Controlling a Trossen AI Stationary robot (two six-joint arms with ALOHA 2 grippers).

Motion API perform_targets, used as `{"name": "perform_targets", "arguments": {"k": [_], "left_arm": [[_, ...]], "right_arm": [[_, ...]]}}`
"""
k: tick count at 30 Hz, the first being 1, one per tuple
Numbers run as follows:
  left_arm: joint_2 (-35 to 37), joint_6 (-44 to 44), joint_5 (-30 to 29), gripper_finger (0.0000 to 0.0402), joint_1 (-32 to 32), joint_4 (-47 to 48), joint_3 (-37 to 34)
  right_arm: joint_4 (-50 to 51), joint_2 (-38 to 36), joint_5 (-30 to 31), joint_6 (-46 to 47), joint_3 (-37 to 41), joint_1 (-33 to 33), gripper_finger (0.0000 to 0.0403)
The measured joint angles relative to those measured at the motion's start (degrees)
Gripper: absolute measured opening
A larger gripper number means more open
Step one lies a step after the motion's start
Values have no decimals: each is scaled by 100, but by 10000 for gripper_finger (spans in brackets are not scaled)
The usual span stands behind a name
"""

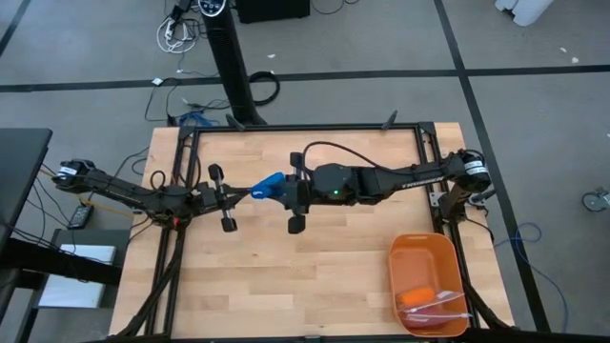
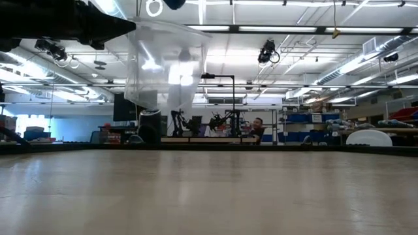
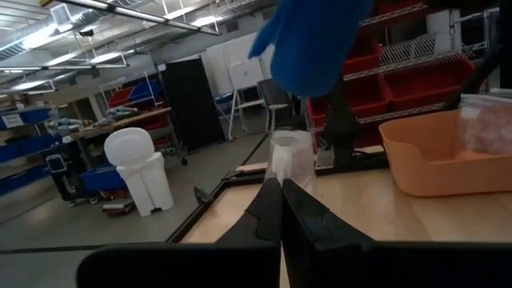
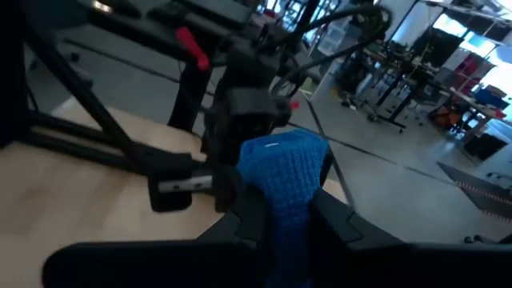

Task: Roll bandage
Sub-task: Put the blue bandage into the transparent zip lock bag

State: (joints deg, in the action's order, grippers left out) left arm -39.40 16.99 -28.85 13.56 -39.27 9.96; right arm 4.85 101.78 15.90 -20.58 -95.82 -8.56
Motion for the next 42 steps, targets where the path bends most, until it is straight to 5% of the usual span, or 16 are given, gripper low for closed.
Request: {"name": "perform_targets", "arguments": {"k": [38,42], "left_arm": [[0,-81,-8,1,0,-166,0],[0,-81,-6,1,0,-166,0]], "right_arm": [[-1425,26,-1356,42,1068,720,49],[-1860,26,-1983,47,1241,792,49]]}}
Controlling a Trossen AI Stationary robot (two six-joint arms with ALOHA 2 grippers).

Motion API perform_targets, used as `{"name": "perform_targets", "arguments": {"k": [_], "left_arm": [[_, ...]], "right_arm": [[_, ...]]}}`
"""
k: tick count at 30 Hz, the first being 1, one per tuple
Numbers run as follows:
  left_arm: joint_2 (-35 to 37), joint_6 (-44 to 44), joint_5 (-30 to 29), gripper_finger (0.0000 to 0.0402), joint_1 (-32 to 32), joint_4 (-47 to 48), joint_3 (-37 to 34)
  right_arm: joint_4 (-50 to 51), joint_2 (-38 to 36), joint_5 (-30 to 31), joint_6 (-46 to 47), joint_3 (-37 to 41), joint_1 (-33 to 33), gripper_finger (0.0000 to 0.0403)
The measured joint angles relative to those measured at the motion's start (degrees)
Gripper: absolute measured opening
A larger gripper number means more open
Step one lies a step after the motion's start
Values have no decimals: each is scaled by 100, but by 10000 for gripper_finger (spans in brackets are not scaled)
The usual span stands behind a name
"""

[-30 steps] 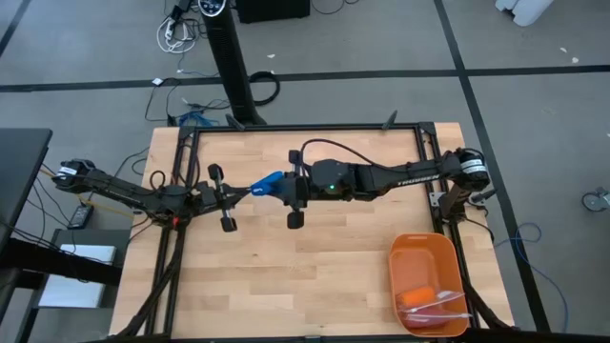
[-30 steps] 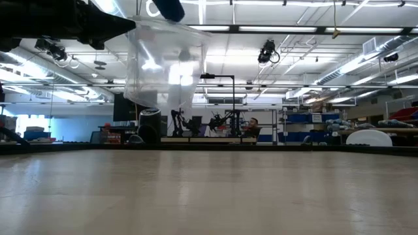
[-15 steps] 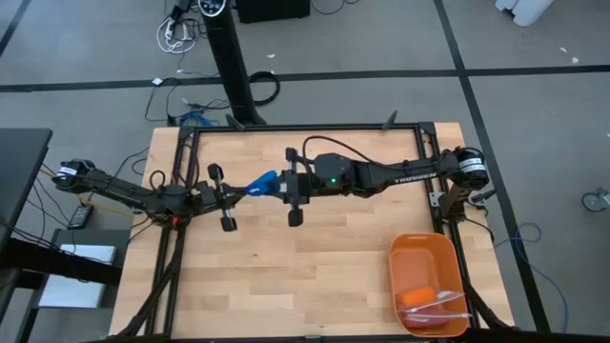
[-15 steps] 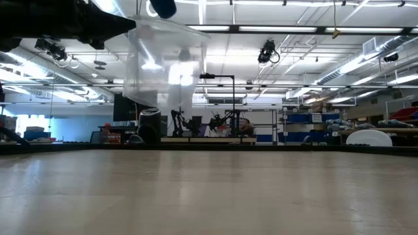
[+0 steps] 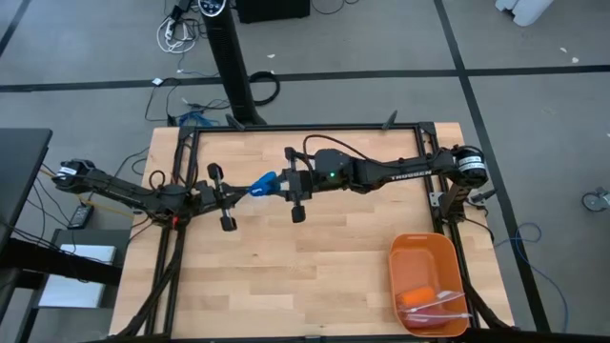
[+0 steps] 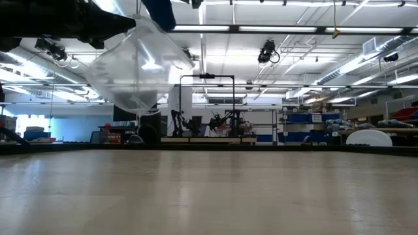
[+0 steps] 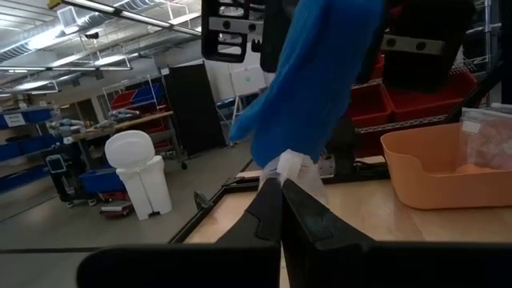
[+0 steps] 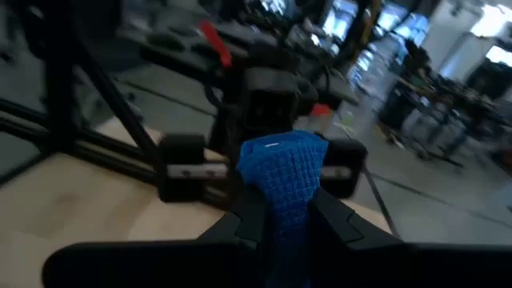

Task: Roll bandage
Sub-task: Put the blue bandage into the transparent zip lock bag

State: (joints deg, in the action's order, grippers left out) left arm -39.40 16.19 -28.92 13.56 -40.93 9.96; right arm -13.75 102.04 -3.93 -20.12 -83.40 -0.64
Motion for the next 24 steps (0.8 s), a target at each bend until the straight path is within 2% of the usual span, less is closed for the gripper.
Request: {"name": "perform_targets", "arguments": {"k": [4,9,12,19,24], "left_arm": [[0,0,1,1,0,-11,0],[0,1,30,1,0,-102,0],[2,36,121,1,0,-223,0],[0,114,340,1,0,-485,0],[2,114,528,1,2,-607,0]], "right_arm": [[-343,0,-392,-39,135,65,49],[-658,0,-1162,-243,317,197,49],[-784,0,-1137,-435,390,286,49],[-1083,0,-1305,-50,688,438,49],[-1918,0,-1337,50,792,288,49]]}}
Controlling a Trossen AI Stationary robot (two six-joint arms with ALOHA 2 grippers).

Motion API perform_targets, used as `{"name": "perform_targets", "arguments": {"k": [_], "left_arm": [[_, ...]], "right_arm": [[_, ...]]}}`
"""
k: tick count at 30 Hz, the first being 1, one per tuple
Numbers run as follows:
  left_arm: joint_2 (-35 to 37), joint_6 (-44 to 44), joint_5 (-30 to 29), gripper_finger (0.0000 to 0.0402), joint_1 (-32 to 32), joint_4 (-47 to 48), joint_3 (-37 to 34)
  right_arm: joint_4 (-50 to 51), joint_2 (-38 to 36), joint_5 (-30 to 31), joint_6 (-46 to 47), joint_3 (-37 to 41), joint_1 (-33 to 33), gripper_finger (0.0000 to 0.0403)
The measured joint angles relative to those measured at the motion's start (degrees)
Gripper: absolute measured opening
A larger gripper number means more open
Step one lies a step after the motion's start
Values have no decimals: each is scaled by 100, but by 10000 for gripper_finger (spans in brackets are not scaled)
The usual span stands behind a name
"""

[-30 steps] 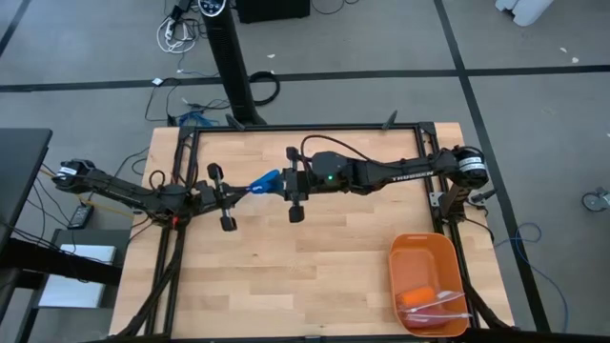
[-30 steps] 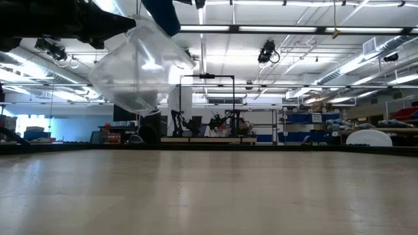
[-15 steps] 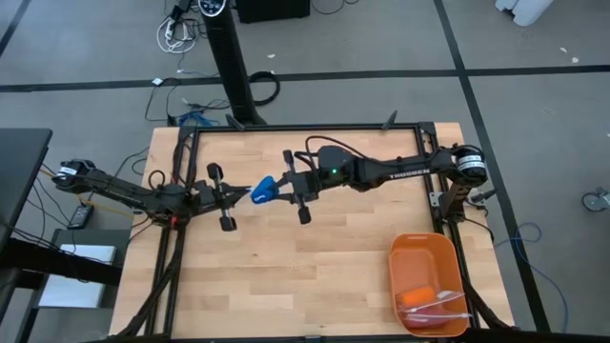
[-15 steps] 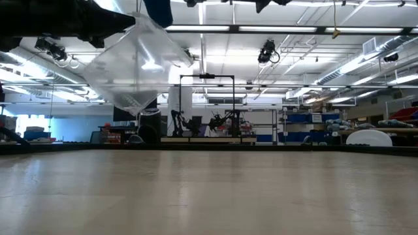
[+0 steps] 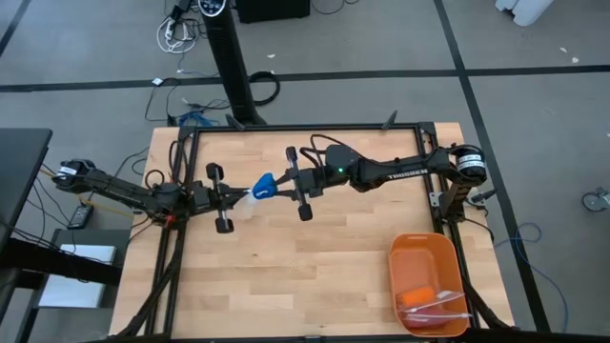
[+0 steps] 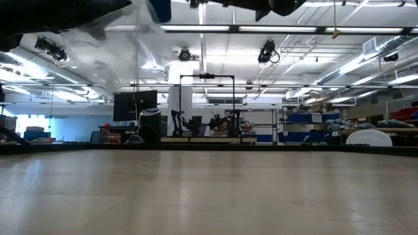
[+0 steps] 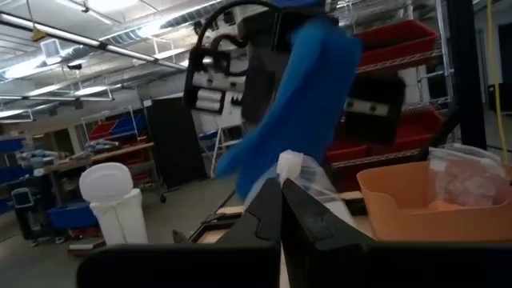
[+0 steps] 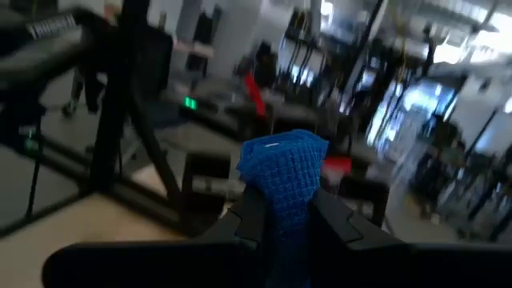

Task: Roll bandage
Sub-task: Put the blue bandage into the transparent zip lock bag

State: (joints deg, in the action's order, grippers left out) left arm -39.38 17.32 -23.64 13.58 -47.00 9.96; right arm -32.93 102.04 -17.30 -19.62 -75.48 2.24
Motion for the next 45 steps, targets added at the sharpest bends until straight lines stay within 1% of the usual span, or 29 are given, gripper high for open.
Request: {"name": "perform_targets", "arguments": {"k": [3,5,13,15,18,22,25,28,34,37,39,42,45], "left_arm": [[0,-1,31,1,2,-6,0],[0,-2,33,1,2,-49,0],[-1,0,239,1,2,-318,0],[0,-2,266,1,2,-344,0],[-2,-2,282,1,2,-394,0],[-2,-3,301,1,2,-410,0],[-2,-4,410,1,2,-504,0],[-2,-4,532,1,2,-658,0],[-4,-2,542,1,2,-1007,0],[-40,6,548,1,2,-1263,0],[-100,9,613,1,2,-1423,0],[-297,17,755,1,2,-1722,1],[-510,21,765,1,2,-1782,100]], "right_arm": [[-489,0,-3,0,7,-94,49],[-627,0,-11,0,7,-123,49],[17,0,19,266,7,-60,49],[49,0,185,293,7,-58,49],[-61,0,282,255,7,-57,49],[-654,1,269,147,7,-107,49],[-910,1,251,136,7,-111,49],[-865,1,254,248,7,-70,49],[-682,2,133,340,7,-65,49],[-743,2,108,364,7,-70,49],[-810,2,225,504,7,-57,49],[-822,2,604,656,7,-38,49],[-605,2,751,747,7,-33,49]]}}
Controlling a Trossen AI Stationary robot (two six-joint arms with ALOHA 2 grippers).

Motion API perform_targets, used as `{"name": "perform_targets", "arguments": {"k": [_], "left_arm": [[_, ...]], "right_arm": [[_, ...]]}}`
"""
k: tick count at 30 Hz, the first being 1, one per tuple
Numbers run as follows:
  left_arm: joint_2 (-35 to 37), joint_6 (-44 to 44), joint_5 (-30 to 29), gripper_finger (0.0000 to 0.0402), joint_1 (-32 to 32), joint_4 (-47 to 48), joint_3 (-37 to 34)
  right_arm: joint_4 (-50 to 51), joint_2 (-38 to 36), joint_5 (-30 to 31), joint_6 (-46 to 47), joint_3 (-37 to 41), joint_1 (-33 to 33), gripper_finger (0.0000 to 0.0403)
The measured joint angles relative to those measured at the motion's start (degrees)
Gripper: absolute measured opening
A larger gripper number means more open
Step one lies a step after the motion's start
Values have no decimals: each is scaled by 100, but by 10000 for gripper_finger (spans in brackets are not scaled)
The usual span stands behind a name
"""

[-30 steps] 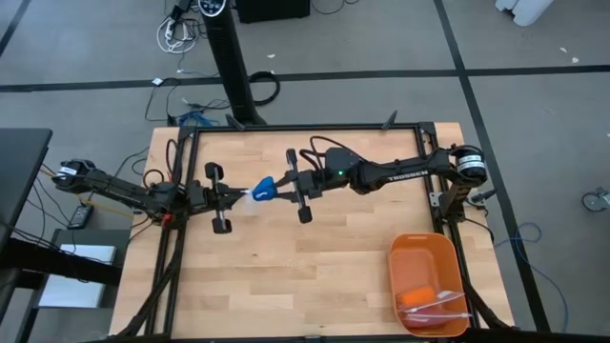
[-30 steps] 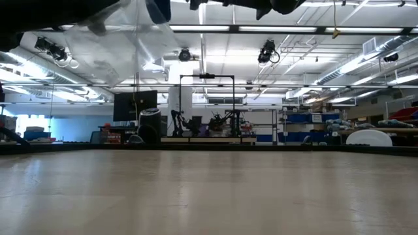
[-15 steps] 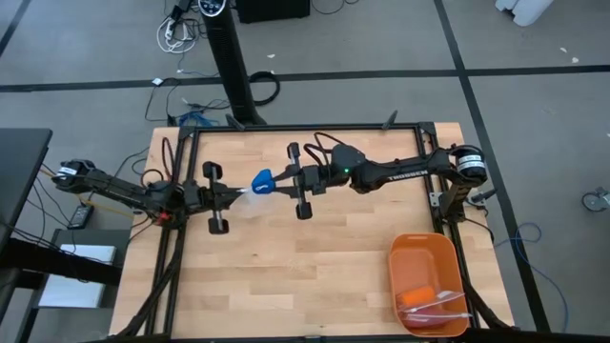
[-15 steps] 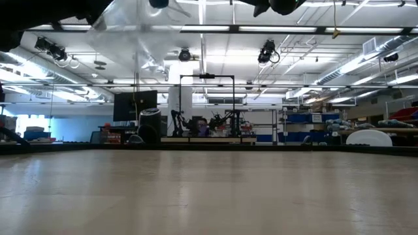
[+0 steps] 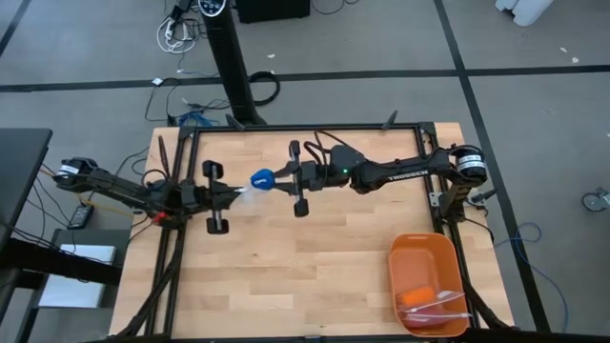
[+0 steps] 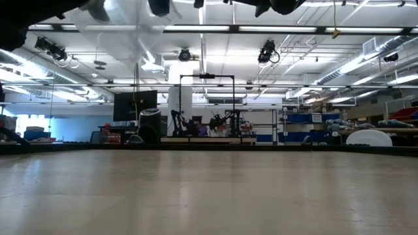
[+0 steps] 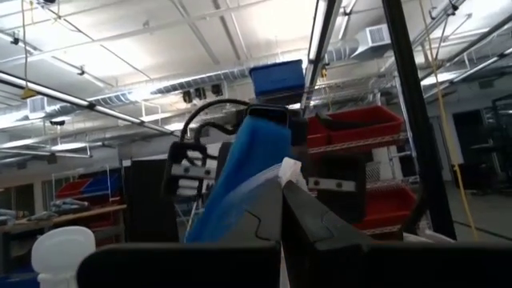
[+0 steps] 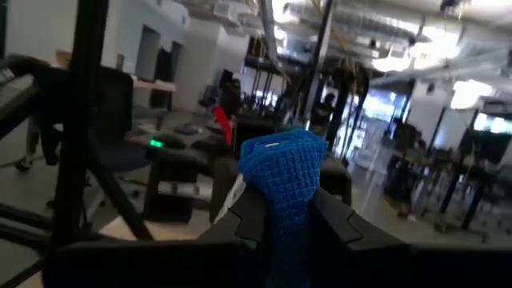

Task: Roll bandage
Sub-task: Put the blue bandage into the transparent zip lock bag

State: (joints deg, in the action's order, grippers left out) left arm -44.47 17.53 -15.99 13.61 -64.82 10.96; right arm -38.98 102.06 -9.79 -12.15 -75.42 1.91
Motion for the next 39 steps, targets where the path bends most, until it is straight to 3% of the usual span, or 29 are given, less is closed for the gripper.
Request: {"name": "perform_targets", "arguments": {"k": [7,20,39], "left_arm": [[-403,163,-55,1,0,37,290],[-455,111,-302,1,2,223,300],[-819,47,-822,1,4,532,346]], "right_arm": [[613,-1,22,160,-2,-67,49],[1681,-130,265,430,-22,-212,49],[4499,-131,195,1345,-925,-306,48]]}}
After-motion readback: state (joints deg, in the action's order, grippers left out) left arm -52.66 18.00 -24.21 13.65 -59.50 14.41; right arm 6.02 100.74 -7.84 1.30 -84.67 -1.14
